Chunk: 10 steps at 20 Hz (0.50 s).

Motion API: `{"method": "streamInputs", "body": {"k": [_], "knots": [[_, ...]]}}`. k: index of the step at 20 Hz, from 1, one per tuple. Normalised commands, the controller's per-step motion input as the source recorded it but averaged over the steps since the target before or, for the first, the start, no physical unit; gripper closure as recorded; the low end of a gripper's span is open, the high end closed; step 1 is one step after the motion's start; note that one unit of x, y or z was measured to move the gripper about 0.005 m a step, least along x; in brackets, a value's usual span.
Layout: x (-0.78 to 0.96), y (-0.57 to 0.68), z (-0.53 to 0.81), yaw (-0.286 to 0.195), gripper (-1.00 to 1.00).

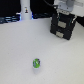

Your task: Open the kcup holder, insert the kcup into the holder, and close the kcup holder

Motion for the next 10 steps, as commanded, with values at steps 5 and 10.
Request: {"method": "streamInputs", "body": {"k": [5, 10], "knots": [[-0.40, 0.01, -0.34, -0.012, -1.00], [-0.33, 0.00, -0.21, -0.009, 1.00]]}}
